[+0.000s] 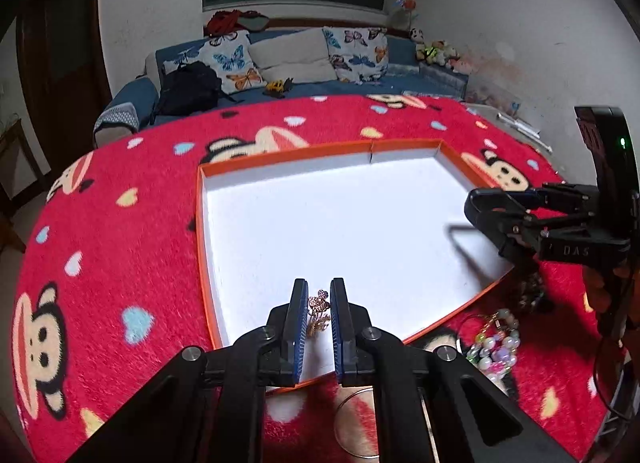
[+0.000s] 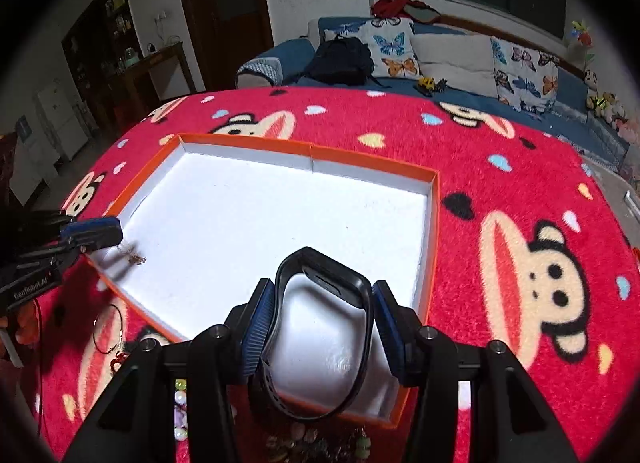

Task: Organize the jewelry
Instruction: 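Carry the gold charm into the orange box and release it while the right tool drops the watch band inside, then move the left tool to the silver hoop earring while the right tool grasps the charm bracelet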

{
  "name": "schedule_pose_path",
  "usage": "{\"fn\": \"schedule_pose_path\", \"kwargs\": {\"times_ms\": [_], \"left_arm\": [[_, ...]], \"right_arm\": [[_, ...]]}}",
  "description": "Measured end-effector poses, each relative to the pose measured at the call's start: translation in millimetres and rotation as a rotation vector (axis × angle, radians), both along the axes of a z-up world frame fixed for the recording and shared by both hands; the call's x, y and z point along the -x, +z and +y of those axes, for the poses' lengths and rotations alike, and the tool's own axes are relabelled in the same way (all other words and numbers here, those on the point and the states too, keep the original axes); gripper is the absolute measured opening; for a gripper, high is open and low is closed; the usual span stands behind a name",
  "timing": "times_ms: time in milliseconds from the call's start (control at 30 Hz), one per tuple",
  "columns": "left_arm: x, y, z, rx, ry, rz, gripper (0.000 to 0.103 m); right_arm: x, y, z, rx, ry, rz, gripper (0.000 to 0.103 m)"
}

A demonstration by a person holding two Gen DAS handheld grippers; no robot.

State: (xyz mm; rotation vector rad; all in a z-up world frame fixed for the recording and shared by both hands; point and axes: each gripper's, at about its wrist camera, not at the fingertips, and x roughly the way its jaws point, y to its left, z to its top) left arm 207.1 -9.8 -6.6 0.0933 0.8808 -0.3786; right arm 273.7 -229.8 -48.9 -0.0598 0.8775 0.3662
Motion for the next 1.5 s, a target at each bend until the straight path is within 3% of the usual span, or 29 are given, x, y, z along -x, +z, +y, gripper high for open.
{"fn": "schedule_pose_path", "kwargs": {"times_ms": [367, 600, 633, 733, 767, 1067, 1500], "left_arm": [[-7, -10, 3, 0.011, 0.022, 0.031, 0.013], [-5, -6, 9, -0.006, 0.049, 0.021, 0.017], [-4, -5, 10, -0.007, 0.053, 0.017, 0.023], [0, -1, 11, -0.008, 0.077, -0.004, 0.056], [3, 2, 12, -0.008, 0.082, -0.017, 0.060], [37, 20, 6, 0.017, 0.049, -0.052, 0.060], [105, 11, -15, 0.020, -0.037, -0.040, 0.060]], "right_arm": [[-30, -13, 2, -0.031, 0.021, 0.043, 0.056], [-33, -18, -1, -0.041, 0.013, 0.057, 0.065], [-33, -17, 0, -0.033, 0.014, 0.053, 0.066], [-29, -12, 3, 0.003, 0.014, 0.028, 0.068], [-29, -11, 3, 0.008, 0.013, 0.023, 0.068], [-4, 12, 0, 0.013, 0.029, -0.025, 0.068], [56, 23, -11, -0.028, 0.018, -0.061, 0.068]]}}
